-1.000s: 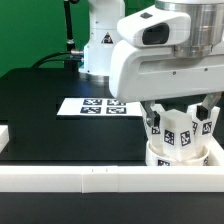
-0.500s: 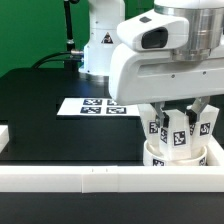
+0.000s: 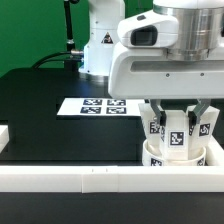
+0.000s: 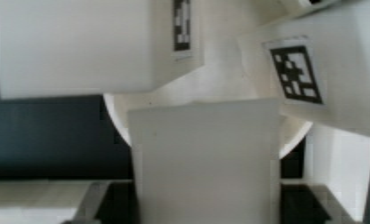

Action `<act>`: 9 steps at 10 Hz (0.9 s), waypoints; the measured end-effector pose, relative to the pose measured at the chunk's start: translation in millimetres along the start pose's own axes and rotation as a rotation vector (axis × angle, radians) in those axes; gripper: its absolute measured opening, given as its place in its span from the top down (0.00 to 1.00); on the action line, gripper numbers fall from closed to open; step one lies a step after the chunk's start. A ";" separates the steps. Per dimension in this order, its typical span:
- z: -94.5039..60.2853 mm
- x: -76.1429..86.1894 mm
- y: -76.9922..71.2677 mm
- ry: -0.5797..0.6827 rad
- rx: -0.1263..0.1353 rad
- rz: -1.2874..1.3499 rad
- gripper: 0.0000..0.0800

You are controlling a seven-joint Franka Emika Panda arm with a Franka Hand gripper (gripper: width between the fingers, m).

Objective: Assemble stool

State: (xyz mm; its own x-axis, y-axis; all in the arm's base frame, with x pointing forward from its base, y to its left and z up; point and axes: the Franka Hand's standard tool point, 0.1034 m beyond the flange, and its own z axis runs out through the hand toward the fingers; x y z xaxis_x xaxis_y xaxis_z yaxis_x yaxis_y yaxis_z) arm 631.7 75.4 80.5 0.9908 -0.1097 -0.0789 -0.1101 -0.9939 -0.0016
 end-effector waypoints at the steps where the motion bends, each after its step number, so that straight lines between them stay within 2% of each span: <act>1: 0.3 -0.1 1.3 -0.001 0.003 0.135 0.58; 3: 0.6 -0.6 4.0 0.000 0.001 0.382 0.58; 5: 1.0 -1.9 0.7 -0.013 0.036 0.737 0.58; 6: 0.7 -0.7 -0.5 -0.011 0.041 0.862 0.58; 8: 0.7 0.6 -12.6 0.006 0.048 1.092 0.58; 9: 0.7 0.8 -12.0 0.003 0.051 1.148 0.58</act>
Offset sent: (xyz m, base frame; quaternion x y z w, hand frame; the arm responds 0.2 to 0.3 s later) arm -0.0206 0.0042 -0.0096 0.0340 -0.0382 0.4188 0.9066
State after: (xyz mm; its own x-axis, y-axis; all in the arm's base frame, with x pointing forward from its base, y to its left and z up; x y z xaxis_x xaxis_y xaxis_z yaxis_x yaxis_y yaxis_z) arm 633.8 87.2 79.7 0.3042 -0.9509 -0.0572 -0.9515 -0.3062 0.0297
